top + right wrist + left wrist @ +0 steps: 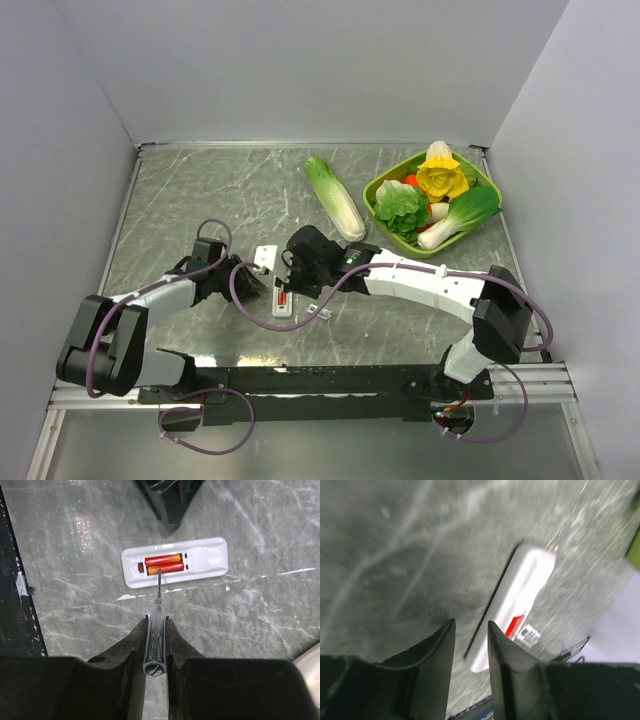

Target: Unload the batteries from the remote control

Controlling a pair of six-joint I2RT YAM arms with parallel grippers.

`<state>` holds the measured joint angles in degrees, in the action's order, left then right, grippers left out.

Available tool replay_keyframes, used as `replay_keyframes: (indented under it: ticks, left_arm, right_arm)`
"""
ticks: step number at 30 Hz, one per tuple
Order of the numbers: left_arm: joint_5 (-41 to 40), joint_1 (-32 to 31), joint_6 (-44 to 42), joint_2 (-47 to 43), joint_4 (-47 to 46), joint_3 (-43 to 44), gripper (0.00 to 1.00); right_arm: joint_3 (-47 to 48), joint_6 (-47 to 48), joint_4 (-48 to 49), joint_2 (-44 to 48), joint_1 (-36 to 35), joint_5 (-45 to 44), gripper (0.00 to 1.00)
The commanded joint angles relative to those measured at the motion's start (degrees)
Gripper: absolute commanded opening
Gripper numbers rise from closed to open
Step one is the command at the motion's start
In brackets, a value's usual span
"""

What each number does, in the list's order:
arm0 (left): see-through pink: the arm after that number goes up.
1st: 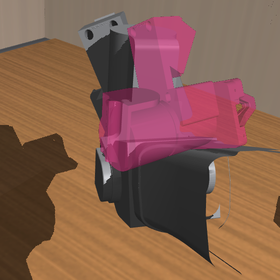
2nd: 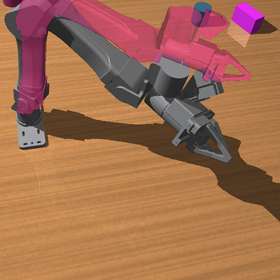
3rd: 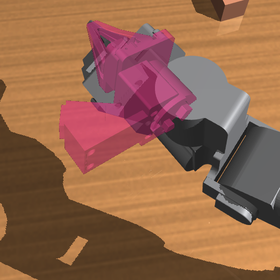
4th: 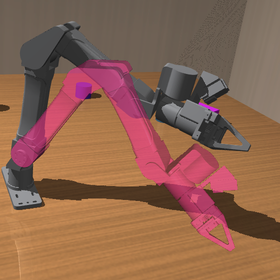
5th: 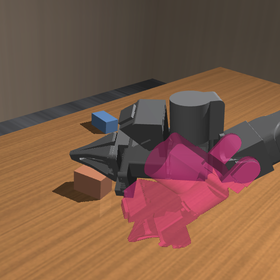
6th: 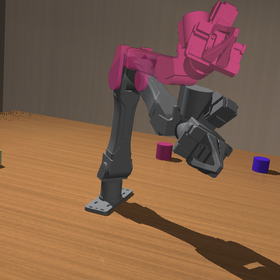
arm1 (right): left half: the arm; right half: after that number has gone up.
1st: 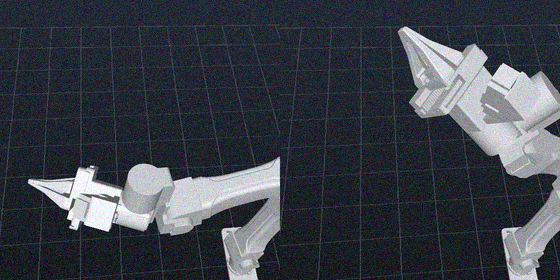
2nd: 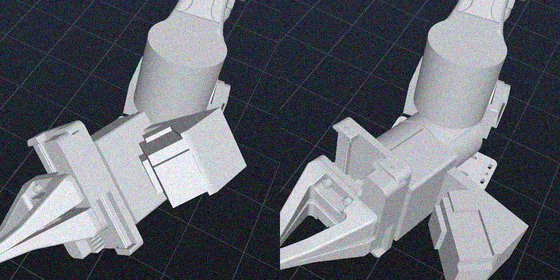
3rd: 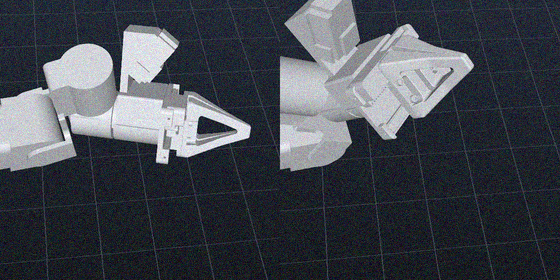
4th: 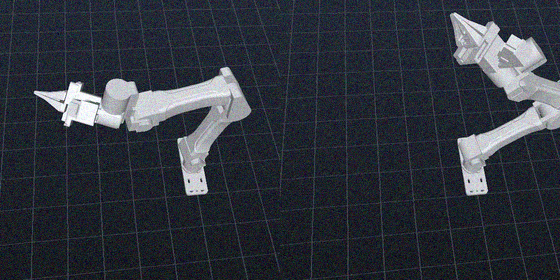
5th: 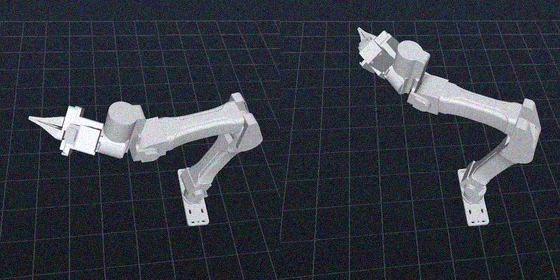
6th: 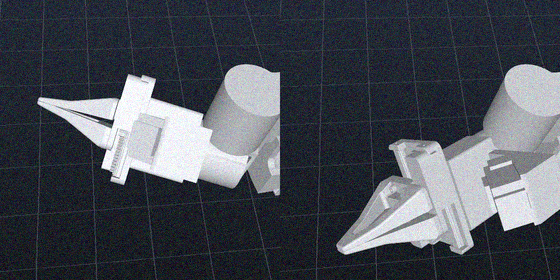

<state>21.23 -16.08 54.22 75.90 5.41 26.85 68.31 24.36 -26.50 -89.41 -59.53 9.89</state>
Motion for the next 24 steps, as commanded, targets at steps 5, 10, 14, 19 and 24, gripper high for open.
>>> replay_keyframes:
  ticks: [5, 10, 14, 19, 24]
  left_arm:
    - [5.0, 2.7, -0.6, -0.4, -5.0, 2.2, 0.43]
    - [6.4, 2.8, -0.6, 0.3, -7.8, 1.6, 0.42]
    - [7.5, 2.7, -0.5, 1.9, -9.3, 1.4, 0.4]
    - [8.7, 2.7, -0.3, 3.6, -10.5, 1.4, 0.38]
    - [9.3, 2.7, 0.0, 4.1, -11.4, 0.9, 0.37]
  right_arm:
    - [7.4, -0.1, -3.5, -3.4, -1.2, -2.9, 0.0]
    - [10.3, -1.4, -6.5, -5.6, -1.6, -4.9, 0.0]
    - [11.1, -1.9, -7.3, -6.8, -2.3, -6.2, 0.0]
    - [12.5, -2.2, -8.4, -8.5, -3.0, -7.1, 0.0]
    - [13.5, -2.2, -9.3, -9.7, -3.3, -7.9, 0.0]
